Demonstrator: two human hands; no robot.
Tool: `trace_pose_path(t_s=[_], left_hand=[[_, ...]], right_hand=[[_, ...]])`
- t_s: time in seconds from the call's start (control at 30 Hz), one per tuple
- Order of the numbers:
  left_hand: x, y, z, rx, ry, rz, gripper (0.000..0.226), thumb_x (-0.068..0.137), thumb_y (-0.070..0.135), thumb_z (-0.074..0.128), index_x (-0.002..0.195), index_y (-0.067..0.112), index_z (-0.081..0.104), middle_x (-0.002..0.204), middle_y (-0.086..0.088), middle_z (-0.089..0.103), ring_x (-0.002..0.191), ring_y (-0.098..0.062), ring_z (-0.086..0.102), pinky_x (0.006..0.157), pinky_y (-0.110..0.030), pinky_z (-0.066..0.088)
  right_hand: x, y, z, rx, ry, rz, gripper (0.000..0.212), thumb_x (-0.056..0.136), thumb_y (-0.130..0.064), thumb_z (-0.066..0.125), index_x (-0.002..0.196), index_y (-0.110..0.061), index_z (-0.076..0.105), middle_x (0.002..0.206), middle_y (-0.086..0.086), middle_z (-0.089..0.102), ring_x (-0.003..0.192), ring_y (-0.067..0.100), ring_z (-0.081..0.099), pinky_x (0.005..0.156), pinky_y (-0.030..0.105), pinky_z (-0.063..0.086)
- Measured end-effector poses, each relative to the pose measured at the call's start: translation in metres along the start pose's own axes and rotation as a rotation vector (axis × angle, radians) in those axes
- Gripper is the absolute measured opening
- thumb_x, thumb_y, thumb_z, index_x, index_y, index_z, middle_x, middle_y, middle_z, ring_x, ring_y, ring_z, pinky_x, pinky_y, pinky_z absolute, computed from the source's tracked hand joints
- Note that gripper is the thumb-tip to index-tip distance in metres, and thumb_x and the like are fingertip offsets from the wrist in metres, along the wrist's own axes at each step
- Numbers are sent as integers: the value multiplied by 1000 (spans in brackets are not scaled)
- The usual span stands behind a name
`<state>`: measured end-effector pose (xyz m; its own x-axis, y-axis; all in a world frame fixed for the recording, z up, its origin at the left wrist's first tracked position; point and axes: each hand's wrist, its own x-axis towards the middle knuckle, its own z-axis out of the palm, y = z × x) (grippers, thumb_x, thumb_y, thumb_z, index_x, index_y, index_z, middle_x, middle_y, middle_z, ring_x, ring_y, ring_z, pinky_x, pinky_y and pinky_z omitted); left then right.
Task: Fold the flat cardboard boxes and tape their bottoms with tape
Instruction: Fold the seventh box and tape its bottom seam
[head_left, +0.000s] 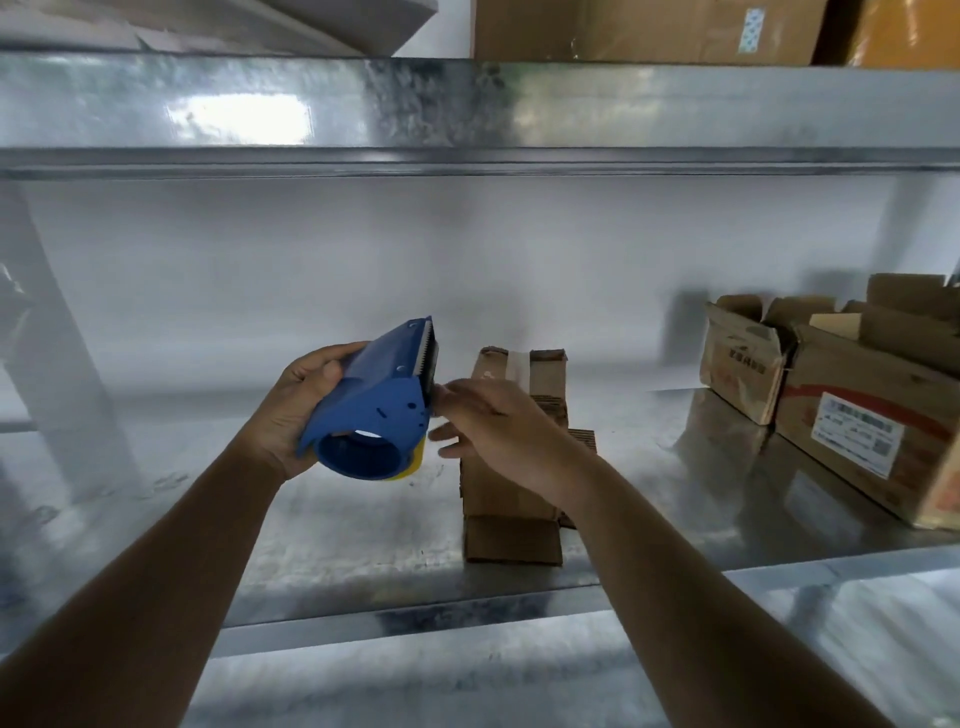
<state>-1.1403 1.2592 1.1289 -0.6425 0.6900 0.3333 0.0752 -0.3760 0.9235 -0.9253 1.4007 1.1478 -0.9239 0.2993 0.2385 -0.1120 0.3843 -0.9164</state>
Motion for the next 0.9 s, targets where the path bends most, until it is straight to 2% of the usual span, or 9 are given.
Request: trace_pose_path(t_s=[0.13, 0.2, 0.27, 0.33, 0.5, 0.57, 0.7, 0.77, 0.9], left_hand=[[-5, 6, 1, 66, -15, 21, 35, 108, 12, 46, 138, -4, 55, 102, -10, 77, 83, -24, 75, 69, -35, 65], [-6, 8, -3, 81, -57, 76, 59, 96, 30, 70, 139, -7, 54, 110, -12, 75, 92, -26, 74, 74, -35, 64], [-8, 11, -4, 139, -97, 108, 82, 66, 57, 92, 127, 6, 70, 117, -13, 73, 98, -28, 72, 77, -36, 64], [-9, 17, -4, 160, -141, 126, 71, 52, 64, 96, 108, 22, 82, 110, -6, 77, 95, -22, 74, 74, -32, 63], [-7, 37, 4, 234, -198, 168, 67, 54, 58, 98, 109, 24, 82, 113, -10, 78, 99, -27, 75, 78, -35, 63], [-7, 47, 10, 295, -216, 206, 62, 59, 54, 96, 111, 23, 82, 116, -12, 77, 102, -29, 75, 81, -35, 63], [-2, 58, 20, 392, -264, 286, 39, 76, 20, 84, 114, 15, 78, 114, -6, 78, 103, -28, 75, 81, -31, 63], [-1, 60, 23, 431, -291, 318, 42, 77, 11, 78, 119, 10, 74, 114, -4, 78, 103, -26, 75, 80, -29, 63], [2, 61, 23, 475, -349, 350, 44, 80, 12, 77, 124, 10, 72, 115, -2, 78, 105, -24, 75, 81, -29, 62]], right_hand=[[-3, -5, -8, 221, 9, 37, 28, 100, -24, 69, 110, 1, 73, 104, 21, 75, 97, 35, 75, 85, 41, 64], [-5, -7, -11, 267, 6, 53, 23, 97, -15, 72, 110, 5, 72, 102, 25, 74, 93, 36, 76, 81, 37, 64], [-5, -7, -13, 273, 23, 62, 20, 94, -8, 74, 109, 4, 73, 99, 24, 75, 88, 31, 77, 77, 32, 63], [-6, -7, -16, 224, 58, 62, 17, 92, -6, 77, 108, 0, 76, 95, 18, 77, 86, 28, 77, 75, 30, 63], [-7, -9, -22, 154, 153, 66, 10, 90, -4, 78, 95, -12, 78, 90, 13, 78, 86, 29, 77, 77, 36, 65], [-6, -9, -22, 128, 206, 57, 10, 90, -1, 77, 98, -7, 78, 86, 13, 78, 78, 24, 76, 76, 37, 66], [-5, -11, -23, -3, 353, 46, 16, 90, 7, 73, 101, -2, 79, 78, 5, 75, 69, 21, 75, 69, 31, 65], [-5, -13, -24, -64, 424, 35, 19, 87, 8, 73, 97, -7, 81, 77, 4, 76, 70, 24, 76, 66, 31, 65], [-10, -18, -27, -62, 479, 30, 19, 86, 4, 78, 84, -14, 77, 77, 9, 77, 70, 30, 76, 65, 33, 65]])
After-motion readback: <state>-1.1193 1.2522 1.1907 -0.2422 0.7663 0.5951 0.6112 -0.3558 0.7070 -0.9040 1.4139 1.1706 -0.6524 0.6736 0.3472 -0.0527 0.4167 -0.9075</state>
